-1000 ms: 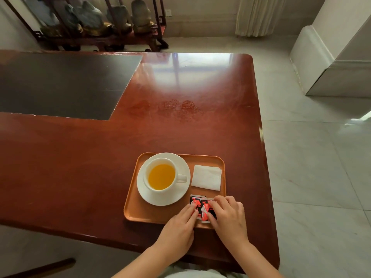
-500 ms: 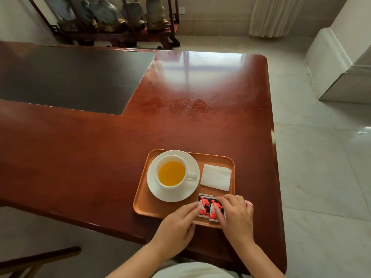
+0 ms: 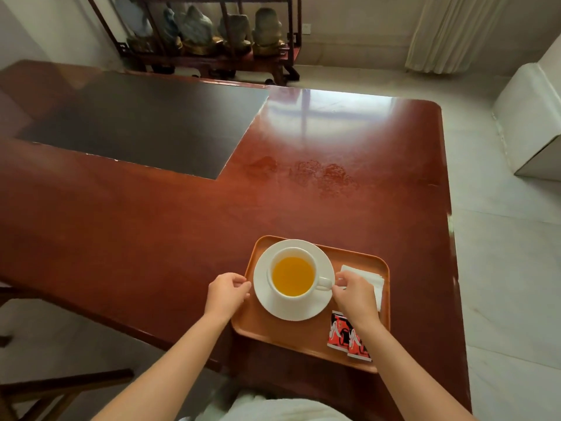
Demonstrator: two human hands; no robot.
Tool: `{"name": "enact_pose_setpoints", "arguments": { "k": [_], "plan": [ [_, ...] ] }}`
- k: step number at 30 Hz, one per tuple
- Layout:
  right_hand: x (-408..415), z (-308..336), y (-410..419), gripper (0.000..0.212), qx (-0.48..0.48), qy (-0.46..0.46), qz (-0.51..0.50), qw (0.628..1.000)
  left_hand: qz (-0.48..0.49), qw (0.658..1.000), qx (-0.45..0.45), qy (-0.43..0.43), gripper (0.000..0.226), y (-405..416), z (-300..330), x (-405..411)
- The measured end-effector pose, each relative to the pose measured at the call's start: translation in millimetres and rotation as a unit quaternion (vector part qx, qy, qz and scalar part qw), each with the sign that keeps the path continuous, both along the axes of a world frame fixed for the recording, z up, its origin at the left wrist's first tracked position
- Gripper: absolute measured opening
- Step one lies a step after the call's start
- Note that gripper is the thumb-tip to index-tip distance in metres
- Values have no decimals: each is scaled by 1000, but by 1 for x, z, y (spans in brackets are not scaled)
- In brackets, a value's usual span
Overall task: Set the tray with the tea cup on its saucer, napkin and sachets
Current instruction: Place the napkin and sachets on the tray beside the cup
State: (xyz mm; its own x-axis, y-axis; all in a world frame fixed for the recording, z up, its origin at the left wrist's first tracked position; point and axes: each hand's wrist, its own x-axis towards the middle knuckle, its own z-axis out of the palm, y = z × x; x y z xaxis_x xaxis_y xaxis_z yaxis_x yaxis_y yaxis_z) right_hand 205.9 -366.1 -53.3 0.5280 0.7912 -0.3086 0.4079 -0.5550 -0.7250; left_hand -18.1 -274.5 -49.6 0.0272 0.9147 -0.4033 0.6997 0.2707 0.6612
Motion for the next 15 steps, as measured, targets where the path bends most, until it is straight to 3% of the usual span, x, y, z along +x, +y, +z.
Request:
{"name": "enact_pose_setpoints", "arguments": {
  "k": [5, 15],
  "plan": [
    [-10, -5, 0, 9, -12, -15, -22, 1000, -6, 998, -50, -25, 21, 3, -10, 9],
    [-20, -11, -4, 16, 15, -2, -44, 999, 15, 997, -52, -52, 7, -9, -18, 2]
  ]
}}
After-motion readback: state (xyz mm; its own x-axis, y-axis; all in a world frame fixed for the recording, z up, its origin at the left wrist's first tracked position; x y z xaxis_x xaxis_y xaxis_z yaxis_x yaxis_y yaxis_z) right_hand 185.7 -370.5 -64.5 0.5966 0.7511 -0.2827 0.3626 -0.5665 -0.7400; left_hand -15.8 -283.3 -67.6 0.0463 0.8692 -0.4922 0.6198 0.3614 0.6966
